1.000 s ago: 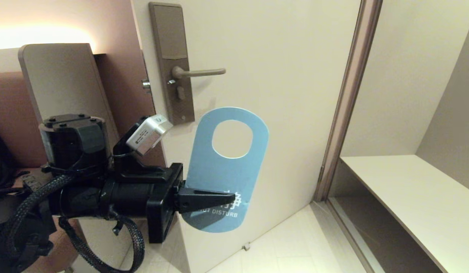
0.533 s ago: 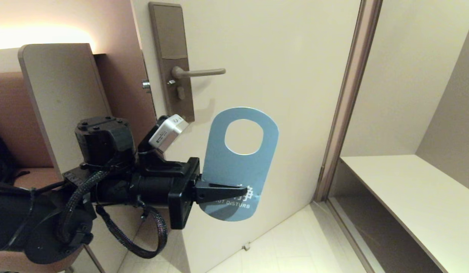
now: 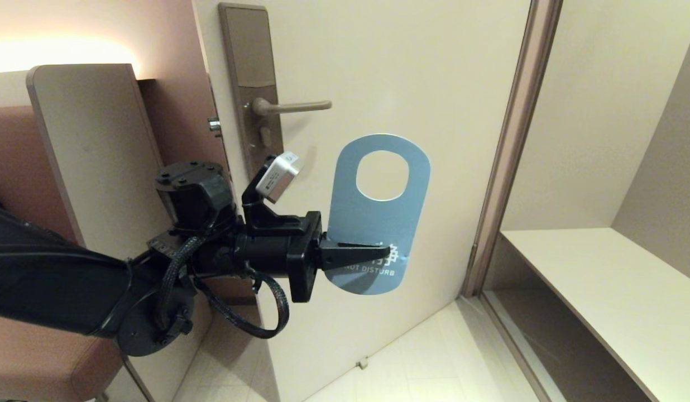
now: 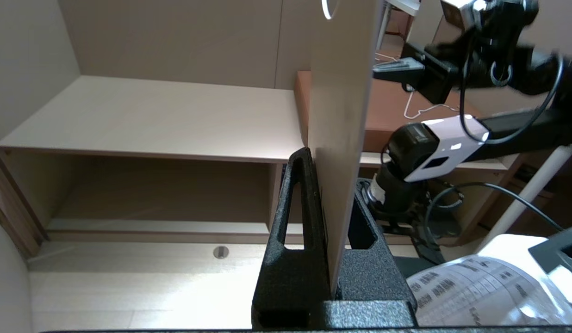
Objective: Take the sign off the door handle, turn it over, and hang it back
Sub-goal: Hand it to the other hand
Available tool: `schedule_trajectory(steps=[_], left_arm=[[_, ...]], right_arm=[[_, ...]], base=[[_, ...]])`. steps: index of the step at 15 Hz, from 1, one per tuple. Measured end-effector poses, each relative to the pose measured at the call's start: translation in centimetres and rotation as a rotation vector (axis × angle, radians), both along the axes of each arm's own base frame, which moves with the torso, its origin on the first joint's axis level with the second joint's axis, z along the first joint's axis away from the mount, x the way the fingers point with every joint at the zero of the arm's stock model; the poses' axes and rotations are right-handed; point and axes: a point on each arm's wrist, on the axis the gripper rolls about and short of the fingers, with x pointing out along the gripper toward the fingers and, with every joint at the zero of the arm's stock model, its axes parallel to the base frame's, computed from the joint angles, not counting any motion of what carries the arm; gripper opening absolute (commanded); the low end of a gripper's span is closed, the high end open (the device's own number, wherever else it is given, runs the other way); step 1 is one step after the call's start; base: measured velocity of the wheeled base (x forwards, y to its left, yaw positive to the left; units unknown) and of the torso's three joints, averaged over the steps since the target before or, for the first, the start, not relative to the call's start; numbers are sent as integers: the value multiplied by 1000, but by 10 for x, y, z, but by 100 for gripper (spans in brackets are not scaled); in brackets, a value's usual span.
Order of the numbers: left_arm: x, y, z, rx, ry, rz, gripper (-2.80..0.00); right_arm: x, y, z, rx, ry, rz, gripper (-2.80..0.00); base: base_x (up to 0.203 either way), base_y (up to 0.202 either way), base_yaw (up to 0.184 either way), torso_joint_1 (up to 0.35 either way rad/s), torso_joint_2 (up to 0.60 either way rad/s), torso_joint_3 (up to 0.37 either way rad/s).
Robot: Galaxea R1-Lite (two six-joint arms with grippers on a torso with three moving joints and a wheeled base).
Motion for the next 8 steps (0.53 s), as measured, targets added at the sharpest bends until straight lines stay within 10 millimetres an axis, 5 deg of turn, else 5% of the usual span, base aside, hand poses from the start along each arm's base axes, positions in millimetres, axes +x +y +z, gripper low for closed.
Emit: schedule_trajectory(steps=[8], left_arm=[[12, -15, 9, -27, -7, -19, -280]], right_arm=[[94, 23, 61, -115, 73, 481, -280]], base=[[0, 0, 0, 0, 0, 0]])
